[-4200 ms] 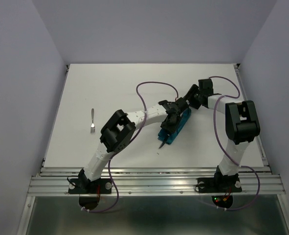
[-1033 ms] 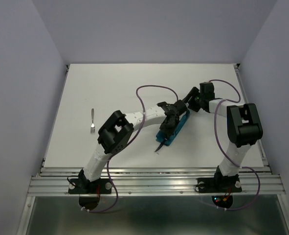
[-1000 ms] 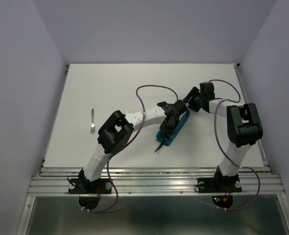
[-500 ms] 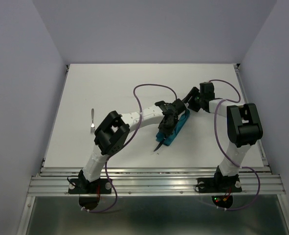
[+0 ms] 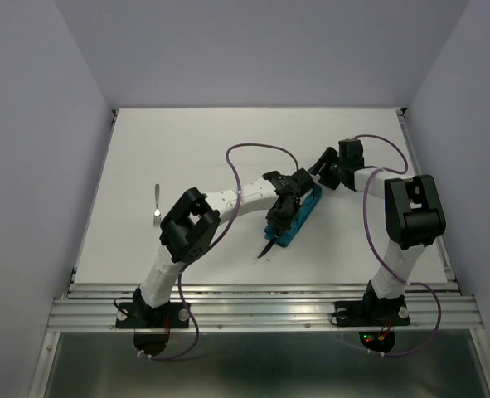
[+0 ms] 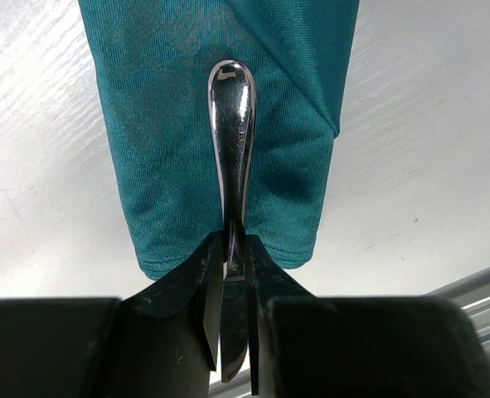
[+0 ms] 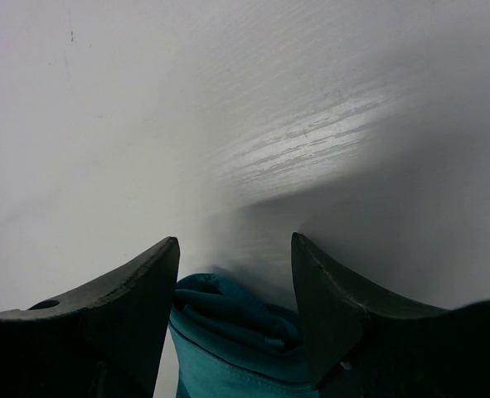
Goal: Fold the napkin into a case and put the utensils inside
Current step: Stuff the knife into the folded napkin.
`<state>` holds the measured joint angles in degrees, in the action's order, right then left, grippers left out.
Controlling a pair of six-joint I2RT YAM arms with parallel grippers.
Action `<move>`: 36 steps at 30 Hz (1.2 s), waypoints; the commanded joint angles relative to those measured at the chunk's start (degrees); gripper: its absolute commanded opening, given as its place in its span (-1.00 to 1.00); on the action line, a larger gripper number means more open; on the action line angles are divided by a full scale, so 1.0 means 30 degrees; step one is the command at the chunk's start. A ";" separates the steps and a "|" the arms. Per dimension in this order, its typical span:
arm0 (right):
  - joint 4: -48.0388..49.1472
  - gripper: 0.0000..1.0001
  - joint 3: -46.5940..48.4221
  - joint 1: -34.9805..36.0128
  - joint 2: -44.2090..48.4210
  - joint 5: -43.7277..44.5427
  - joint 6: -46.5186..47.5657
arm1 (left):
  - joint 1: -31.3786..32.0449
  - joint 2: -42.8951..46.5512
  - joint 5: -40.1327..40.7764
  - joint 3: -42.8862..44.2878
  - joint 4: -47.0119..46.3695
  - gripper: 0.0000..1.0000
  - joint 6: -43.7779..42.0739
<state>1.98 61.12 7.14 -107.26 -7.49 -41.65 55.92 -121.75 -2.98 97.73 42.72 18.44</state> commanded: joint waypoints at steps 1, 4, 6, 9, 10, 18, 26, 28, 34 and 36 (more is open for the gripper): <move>-0.0865 0.25 -0.0189 -0.0094 -0.0222 0.0239 0.0084 | 0.0139 0.0009 -0.0089 0.0439 0.0818 -1.00 -0.0433; -0.0865 0.25 -0.0218 -0.0094 -0.0222 0.0210 0.0084 | 0.0139 -0.0167 -0.0119 0.0644 0.0877 -1.00 -0.0520; -0.0894 0.25 -0.0276 -0.0094 -0.0222 0.0210 0.0114 | 0.0139 -0.0255 -0.0148 0.0732 0.0965 -1.00 -0.0578; -0.0894 0.25 -0.0364 -0.0094 -0.0193 0.0181 0.0084 | 0.0110 -0.0489 -0.0265 0.0995 0.1082 -1.00 -0.0696; -0.0894 0.25 -0.0394 -0.0094 -0.0164 0.0181 0.0084 | 0.0139 -0.0635 -0.0265 0.1170 0.1140 -1.00 -0.0696; -0.0250 0.25 -0.0920 -0.0094 0.0246 0.0006 0.0084 | 0.0168 -0.1484 -0.0470 0.2342 0.1405 -1.00 -0.0872; 0.0424 0.25 -0.2063 -0.0094 0.0598 -0.0464 -0.0180 | 0.0168 -0.2042 -0.0675 0.3603 0.1727 -1.00 -0.0989; 0.0454 0.25 -0.2239 -0.0094 0.0656 -0.0434 -0.0151 | 0.0168 -0.2159 -0.0704 0.3808 0.1786 -1.00 -0.0989; 0.0630 0.25 -0.2679 -0.0094 0.0862 -0.0581 -0.0179 | 0.0168 -0.2511 -0.0909 0.4541 0.1815 -1.00 -0.0901; 0.0600 0.25 -0.2737 -0.0094 0.0920 -0.0581 -0.0151 | 0.0168 -0.2598 -0.0997 0.4804 0.1844 -1.00 -0.0843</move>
<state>7.81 55.11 7.14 -104.60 -9.37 -42.48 55.92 -129.62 -4.78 108.84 46.74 16.45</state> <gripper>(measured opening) 0.621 0.236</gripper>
